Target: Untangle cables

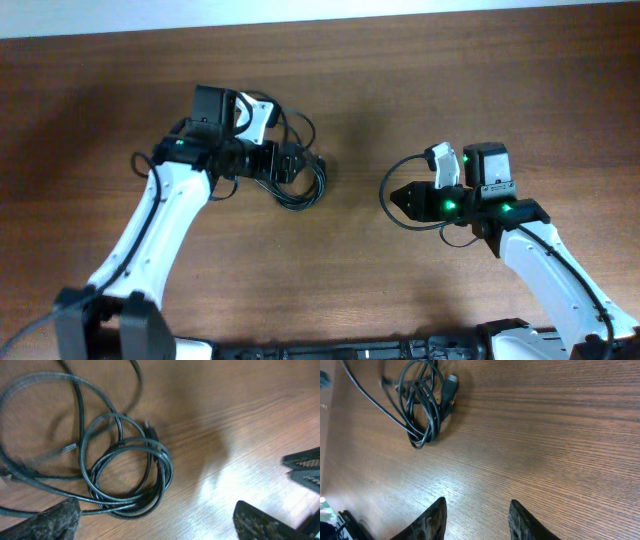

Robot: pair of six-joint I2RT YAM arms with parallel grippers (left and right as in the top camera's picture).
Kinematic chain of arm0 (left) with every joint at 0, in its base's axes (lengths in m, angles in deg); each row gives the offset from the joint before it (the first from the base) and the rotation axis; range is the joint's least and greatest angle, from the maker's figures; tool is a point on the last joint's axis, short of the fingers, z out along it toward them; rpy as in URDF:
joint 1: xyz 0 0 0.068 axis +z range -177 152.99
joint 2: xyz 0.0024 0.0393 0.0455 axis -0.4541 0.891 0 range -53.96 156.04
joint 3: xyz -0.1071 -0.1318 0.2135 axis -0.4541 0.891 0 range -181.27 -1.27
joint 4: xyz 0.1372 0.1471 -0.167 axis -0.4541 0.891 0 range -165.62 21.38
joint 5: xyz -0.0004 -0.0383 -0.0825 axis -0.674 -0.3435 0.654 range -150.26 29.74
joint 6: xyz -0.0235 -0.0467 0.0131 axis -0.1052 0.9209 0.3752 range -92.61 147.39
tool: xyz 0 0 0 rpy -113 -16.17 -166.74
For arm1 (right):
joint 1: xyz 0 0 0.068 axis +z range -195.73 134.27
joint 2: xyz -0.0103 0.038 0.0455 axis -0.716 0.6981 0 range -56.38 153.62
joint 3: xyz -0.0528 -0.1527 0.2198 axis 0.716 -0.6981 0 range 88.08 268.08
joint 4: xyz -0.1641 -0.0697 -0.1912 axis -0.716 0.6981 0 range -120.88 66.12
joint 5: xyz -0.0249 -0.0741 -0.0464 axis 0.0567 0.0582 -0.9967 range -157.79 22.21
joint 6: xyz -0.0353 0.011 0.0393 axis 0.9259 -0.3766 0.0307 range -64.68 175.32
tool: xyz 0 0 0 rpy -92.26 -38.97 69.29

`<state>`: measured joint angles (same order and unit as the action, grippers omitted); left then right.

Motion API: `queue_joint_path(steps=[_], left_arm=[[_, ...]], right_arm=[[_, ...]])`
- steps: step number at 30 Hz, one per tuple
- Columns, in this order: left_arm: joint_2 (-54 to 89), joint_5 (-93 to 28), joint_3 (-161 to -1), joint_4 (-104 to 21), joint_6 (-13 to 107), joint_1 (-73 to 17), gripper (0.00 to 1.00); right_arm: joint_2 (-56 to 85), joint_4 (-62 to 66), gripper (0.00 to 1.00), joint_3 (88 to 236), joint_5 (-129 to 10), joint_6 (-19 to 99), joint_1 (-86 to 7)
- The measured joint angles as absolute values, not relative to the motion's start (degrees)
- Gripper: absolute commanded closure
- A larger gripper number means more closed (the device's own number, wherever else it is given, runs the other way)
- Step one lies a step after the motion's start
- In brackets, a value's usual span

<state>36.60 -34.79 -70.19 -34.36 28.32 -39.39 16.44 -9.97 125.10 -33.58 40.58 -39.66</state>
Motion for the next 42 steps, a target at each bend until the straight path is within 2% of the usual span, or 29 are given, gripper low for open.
queue_joint_path(steps=[1,2,3,5,10,14,17,20,26,31,36,39,42], left_arm=[[38.3,-34.9,-70.2,-34.0,28.3,-39.4,0.31],[39.9,-35.1,-70.2,-33.5,28.1,-39.4,0.34],[41.5,-35.3,-70.2,-32.8,28.3,-39.4,0.41],[42.9,-35.5,-70.2,-30.9,27.9,-39.5,0.42],[42.9,-37.1,-70.2,-30.5,21.2,-45.0,0.36],[45.4,-46.4,-70.2,-31.0,18.5,-52.2,0.34],[50.0,-48.4,-70.2,-31.4,16.7,-53.7,0.37],[54.3,-52.3,-70.2,-33.5,15.8,-55.6,0.49],[55.4,-55.0,-70.2,-36.0,15.3,-56.3,1.0],[55.4,-54.1,-70.4,-35.2,15.8,-56.3,1.0],[50.5,-40.5,-71.6,-30.1,10.8,-56.3,1.0],[44.5,-34.8,-71.8,-26.7,6.7,-56.3,1.0],[43.7,-28.0,-71.9,-26.9,4.1,-56.3,1.0]], right_arm=[[16.4,-9.9,0.61,125.1,-33.6,40.6,-39.7],[16.4,-9.9,0.61,125.1,-33.6,40.6,-39.7],[16.4,-9.8,0.61,125.1,-33.6,40.6,-39.7],[16.4,-9.7,0.6,125.1,-33.6,40.6,-39.7],[16.4,-9.5,0.6,125.1,-33.7,40.6,-39.7],[16.4,-9.3,0.61,125.1,-33.7,40.6,-39.7],[16.4,-9.3,0.61,125.1,-33.7,40.6,-39.7],[16.4,-9.3,0.61,125.1,-33.7,40.6,-39.7],[16.4,-9.3,0.61,125.1,-33.7,40.6,-39.7],[16.4,-9.3,0.61,125.1,-33.7,40.6,-39.7],[16.4,-9.3,0.6,125.1,-34.4,40.6,-39.7],[16.4,-10.6,0.5,125.1,-29.8,40.8,-39.7],[16.4,-13.4,0.47,125.1,-22.8,41.0,-39.7]])
